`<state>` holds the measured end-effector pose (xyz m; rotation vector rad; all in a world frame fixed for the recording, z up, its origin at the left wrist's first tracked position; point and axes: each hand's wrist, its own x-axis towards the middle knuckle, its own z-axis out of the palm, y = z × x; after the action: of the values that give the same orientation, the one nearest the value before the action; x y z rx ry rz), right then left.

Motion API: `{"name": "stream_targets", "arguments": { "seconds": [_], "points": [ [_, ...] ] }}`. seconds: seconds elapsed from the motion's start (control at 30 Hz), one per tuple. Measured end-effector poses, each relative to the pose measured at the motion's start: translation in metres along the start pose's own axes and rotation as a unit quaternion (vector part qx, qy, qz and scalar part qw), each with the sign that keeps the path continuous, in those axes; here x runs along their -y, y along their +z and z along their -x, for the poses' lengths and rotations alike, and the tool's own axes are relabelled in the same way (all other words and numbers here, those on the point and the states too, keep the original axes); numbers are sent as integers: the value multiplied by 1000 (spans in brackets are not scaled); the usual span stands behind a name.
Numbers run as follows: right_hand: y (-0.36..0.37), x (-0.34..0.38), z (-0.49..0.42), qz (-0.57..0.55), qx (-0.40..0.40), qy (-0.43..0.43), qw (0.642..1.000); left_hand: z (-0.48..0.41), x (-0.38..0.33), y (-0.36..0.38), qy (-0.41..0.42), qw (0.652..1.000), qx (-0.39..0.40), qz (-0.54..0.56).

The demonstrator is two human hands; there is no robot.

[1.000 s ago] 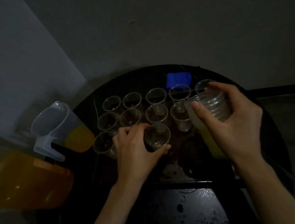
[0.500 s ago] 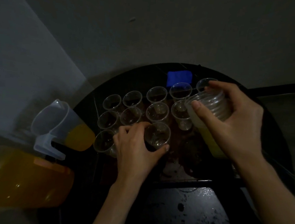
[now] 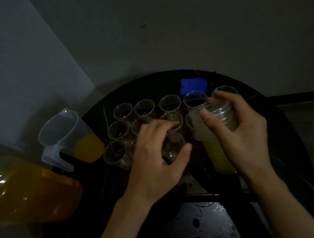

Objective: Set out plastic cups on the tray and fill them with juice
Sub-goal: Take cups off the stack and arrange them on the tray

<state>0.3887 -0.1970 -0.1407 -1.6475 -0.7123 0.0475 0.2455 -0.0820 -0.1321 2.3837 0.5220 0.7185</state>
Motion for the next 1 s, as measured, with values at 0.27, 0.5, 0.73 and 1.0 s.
{"name": "stream_targets", "arguments": {
  "seconds": [0.27, 0.5, 0.73, 1.0],
  "points": [
    [19, 10, 9, -136, 86, 47, 986, -1, -23, 2, -110, 979, 61, 160],
    [22, 17, 12, -127, 86, 53, 987, -2, -23, 8, -141, 963, 39, 225],
    [17, 11, 13, -74, 89, 34, 993, -8, -24, -2, -164, 930, 17, 329],
    [10, -3, 15, 86, 162, -105, 977, -19, -25, -19, -196, 948, 37, 246]
  ]
}}
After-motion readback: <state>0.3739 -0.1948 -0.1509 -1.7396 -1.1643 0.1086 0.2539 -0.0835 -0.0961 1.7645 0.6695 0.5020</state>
